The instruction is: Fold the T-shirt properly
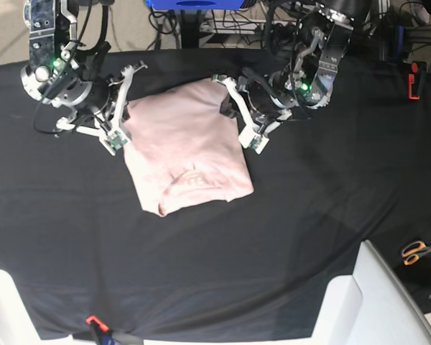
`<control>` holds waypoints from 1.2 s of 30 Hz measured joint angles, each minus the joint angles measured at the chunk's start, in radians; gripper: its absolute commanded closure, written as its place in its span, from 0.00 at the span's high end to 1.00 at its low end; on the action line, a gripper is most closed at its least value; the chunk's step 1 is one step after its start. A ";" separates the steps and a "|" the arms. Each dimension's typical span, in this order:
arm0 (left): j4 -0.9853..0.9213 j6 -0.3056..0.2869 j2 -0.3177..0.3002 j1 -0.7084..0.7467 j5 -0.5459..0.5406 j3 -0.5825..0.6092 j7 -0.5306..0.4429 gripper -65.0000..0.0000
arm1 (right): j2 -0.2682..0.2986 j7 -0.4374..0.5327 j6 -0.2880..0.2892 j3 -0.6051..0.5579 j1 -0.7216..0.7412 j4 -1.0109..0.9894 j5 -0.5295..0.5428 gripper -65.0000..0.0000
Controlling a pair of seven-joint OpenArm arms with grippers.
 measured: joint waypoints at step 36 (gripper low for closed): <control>0.101 -0.002 0.014 0.054 0.002 -0.051 0.004 0.00 | -0.039 0.150 0.114 0.004 0.026 -0.097 -0.004 0.00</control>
